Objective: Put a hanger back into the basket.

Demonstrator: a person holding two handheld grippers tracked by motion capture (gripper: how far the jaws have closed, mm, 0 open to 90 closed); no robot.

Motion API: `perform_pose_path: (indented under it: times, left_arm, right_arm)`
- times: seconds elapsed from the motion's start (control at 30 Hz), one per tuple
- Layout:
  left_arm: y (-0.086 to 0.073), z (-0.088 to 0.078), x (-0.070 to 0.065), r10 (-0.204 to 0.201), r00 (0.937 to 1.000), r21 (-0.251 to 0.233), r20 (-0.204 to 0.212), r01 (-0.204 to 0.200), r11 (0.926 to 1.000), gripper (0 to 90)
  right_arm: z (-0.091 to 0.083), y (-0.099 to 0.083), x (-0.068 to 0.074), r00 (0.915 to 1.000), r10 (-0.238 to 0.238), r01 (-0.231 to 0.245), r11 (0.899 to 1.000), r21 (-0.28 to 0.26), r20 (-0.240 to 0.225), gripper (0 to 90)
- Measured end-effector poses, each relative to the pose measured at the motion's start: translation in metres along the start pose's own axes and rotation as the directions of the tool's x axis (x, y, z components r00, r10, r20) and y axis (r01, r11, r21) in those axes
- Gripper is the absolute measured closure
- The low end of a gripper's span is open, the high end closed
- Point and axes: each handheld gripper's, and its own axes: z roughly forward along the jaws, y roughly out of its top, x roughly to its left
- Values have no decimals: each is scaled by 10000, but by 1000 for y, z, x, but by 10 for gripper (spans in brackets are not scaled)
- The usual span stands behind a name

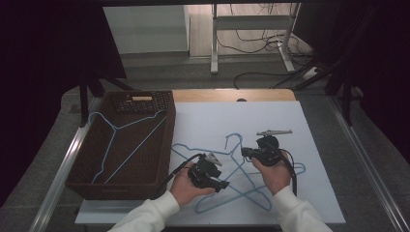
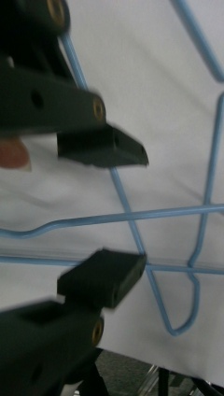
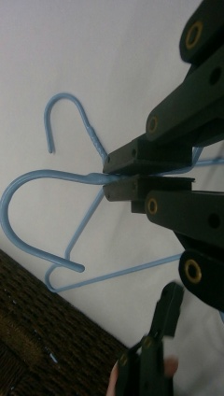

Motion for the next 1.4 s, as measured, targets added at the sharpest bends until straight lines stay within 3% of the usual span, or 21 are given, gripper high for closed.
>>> perform_pose_path:
  times: [0.17, 0.27, 0.33, 0.43, 0.63, 0.77, 1.03, 1.4]
  left_arm:
    - [1, 8, 1, -97, 9994, 199, 321, 90, 9998, 763]
    - [1, 6, 1, -103, 9990, 136, 446, 97, 9999, 853]
    - [1, 3, 3, -1, 9989, 146, 460, -6, 9999, 863]
    - [1, -1, 2, -168, 9976, -83, 670, 174, 9998, 866]
    - [1, -23, 0, -426, 9941, -834, 997, 510, 9952, 868]
    - [1, -44, -3, -325, 9934, -1300, 1096, 467, 9904, 868]
    - [1, -82, -9, -133, 9934, -1969, 1143, 358, 9798, 869]
    - [-4, -111, 0, -196, 9933, -2386, 1143, 466, 9700, 869]
  right_arm:
    - [-3, 0, 2, 9999, -11, 10, 10000, -56, -119, 862]
    - [-6, 0, 2, 9997, 18, -21, 9999, -140, -224, 861]
    - [-9, 0, 2, 9996, -21, 15, 9998, -205, -272, 860]
    - [-13, 0, 2, 9991, -78, 65, 9995, -313, -426, 849]
    - [-30, -1, -6, 9969, -170, 76, 9927, -1207, -766, 505]
    - [-50, -8, -11, 9938, -803, 643, 9791, -1928, -768, 358]
    - [-87, -24, -23, 9859, -1233, 897, 9601, -2649, -1130, 288]
    - [-95, -38, -41, 9862, -1143, 821, 9657, -2463, -1196, 285]
